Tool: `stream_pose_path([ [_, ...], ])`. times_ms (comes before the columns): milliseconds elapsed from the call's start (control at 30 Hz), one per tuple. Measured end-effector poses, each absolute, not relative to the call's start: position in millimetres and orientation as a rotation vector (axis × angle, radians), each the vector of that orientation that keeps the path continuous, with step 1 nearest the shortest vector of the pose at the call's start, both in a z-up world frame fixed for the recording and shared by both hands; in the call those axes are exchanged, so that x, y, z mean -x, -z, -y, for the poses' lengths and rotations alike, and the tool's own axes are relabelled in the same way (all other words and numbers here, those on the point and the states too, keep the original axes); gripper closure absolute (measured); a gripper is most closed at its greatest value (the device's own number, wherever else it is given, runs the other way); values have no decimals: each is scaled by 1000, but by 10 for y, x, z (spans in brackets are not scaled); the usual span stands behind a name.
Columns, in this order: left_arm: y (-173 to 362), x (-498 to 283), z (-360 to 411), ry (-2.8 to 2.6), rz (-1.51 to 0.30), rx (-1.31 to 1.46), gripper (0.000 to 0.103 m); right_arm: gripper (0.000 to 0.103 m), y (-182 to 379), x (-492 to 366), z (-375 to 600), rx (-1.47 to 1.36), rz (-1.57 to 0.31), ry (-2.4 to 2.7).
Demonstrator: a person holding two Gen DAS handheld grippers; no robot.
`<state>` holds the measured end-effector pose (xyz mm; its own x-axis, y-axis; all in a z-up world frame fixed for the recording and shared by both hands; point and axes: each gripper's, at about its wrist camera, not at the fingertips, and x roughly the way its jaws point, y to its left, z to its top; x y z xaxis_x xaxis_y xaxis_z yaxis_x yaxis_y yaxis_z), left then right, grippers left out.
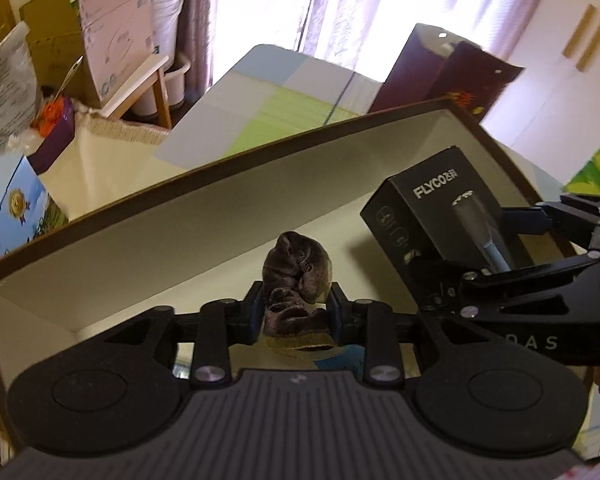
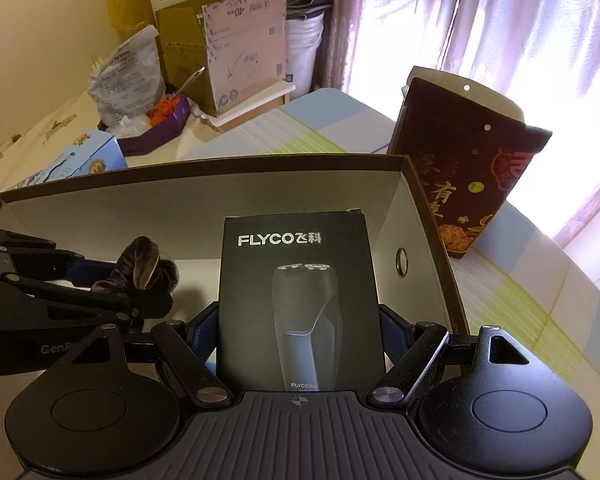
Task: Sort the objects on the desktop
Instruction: 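Carry the scrunchie and FLYCO box into the brown box and open both tools, then withdraw both tools from the box back toward the remaining items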
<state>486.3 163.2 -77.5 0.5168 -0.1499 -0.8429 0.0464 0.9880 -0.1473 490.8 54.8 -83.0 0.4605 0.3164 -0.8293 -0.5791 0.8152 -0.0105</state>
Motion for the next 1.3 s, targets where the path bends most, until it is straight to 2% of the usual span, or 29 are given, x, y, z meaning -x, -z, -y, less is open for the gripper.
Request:
stream_pose_path([
  [233, 881, -4948, -1572, 70, -1028, 37, 65, 27, 886, -4942, -641, 395, -927, -576],
  [400, 918, -4986, -1607, 53, -1043, 23, 47, 27, 944, -4928, -694, 445, -897, -580],
  [533, 927, -4964, -1595, 49, -1053, 0, 44, 26, 971, -4900, -691, 465, -839, -582],
  [600, 925, -4944, -1573, 50, -1052, -19, 38, 23, 963, -4874, -674, 478, -819, -588],
  [667, 922, -4922, -1556, 53, -1049, -33, 35, 15, 944, -4839, -636, 482, -804, -598],
  [1033, 800, -4727, -1507, 120, -1030, -79, 26, 5, 717, -4575, -367, 375, -819, -614],
  [1300, 638, -4447, -1467, 138, -1018, -84, 23, 4, 524, -4316, -80, 237, -842, -600],
])
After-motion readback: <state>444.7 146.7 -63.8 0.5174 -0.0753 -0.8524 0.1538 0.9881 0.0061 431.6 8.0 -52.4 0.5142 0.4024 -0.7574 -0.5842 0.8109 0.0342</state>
